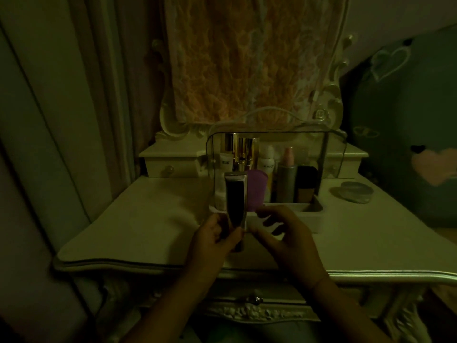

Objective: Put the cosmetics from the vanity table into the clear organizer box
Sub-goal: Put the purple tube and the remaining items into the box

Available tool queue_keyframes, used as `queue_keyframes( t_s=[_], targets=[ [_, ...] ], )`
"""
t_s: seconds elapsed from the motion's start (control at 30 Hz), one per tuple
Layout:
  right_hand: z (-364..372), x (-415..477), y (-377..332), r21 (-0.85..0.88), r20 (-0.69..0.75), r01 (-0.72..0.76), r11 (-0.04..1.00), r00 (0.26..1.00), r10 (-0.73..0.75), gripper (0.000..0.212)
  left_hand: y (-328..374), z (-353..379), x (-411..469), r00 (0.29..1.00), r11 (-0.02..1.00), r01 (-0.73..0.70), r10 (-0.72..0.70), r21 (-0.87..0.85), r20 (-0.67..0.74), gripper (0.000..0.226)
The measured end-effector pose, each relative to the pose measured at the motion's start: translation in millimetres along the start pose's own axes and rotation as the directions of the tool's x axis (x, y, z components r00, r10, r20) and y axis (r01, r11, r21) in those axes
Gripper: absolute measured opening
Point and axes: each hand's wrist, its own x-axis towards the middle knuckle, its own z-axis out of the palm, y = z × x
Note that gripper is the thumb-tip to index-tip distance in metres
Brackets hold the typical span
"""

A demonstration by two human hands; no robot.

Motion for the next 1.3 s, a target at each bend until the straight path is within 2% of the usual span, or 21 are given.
queue_keyframes(
  t_s=[0.1,0.2,0.33,0.5,0.63,0.73,0.83,0.93,1.03,1.2,1.3],
  targets=[
    [4.5,5.3,-4.8,0.079,-0.010,-0.081,0.994,0.997,0.082,0.027,-0.5,20.8,1.5,0.999,1.000,-0.014,0.015,0.024,-0.049,0.019],
    [6.7,8.4,-2.1,0.114,-0.072,-0.129,0.985,0.988,0.138,0.030,-4.1,41.9,6.1,0.992,0.996,-0.044,0.054,0.083,-0.115,0.025],
    [0.2,9.2,8.4,0.131,-0.137,-0.171,0.977,0.973,0.188,0.034,-6.4,67.3,10.0,0.987,0.992,-0.090,0.101,0.083,-0.127,0.029],
    [-20.8,15.9,24.6,0.127,-0.044,-0.148,0.981,0.987,0.155,0.017,-7.0,81.4,13.7,0.989,0.984,-0.129,0.137,0.123,-0.060,0.039],
    [-32.4,25.6,32.8,0.167,0.005,-0.191,0.967,0.981,0.193,0.016,-4.5,82.1,18.4,0.995,0.989,-0.094,0.098,0.110,-0.025,0.034],
    [-38.4,37.5,36.1,0.169,0.029,-0.199,0.965,0.980,0.197,0.018,-3.8,76.3,19.8,0.993,0.978,-0.121,0.122,0.169,0.002,0.031],
    [-47.5,53.1,35.7,0.216,0.002,-0.211,0.953,0.976,0.216,0.015,-8.2,63.9,21.1,0.972,0.902,-0.225,0.234,0.368,0.022,0.025],
    [-55.9,68.8,35.9,0.264,-0.012,-0.226,0.938,0.971,0.237,0.015,-11.8,53.8,23.5,0.912,0.716,-0.366,0.402,0.595,0.077,0.019],
    [-57.3,78.8,40.0,0.235,0.012,-0.237,0.943,0.970,0.241,0.018,-13.4,48.7,25.9,0.857,0.579,-0.428,0.503,0.694,0.110,0.022],
    [-48.0,79.3,51.2,0.151,0.098,-0.275,0.949,0.960,0.263,0.010,-16.6,44.3,27.2,0.869,0.575,-0.408,0.483,0.710,0.109,0.028],
    [-45.3,80.3,57.0,0.122,0.141,-0.279,0.952,0.955,0.262,0.017,-16.1,43.6,26.8,0.880,0.590,-0.393,0.463,0.706,0.104,0.028]
  ],
)
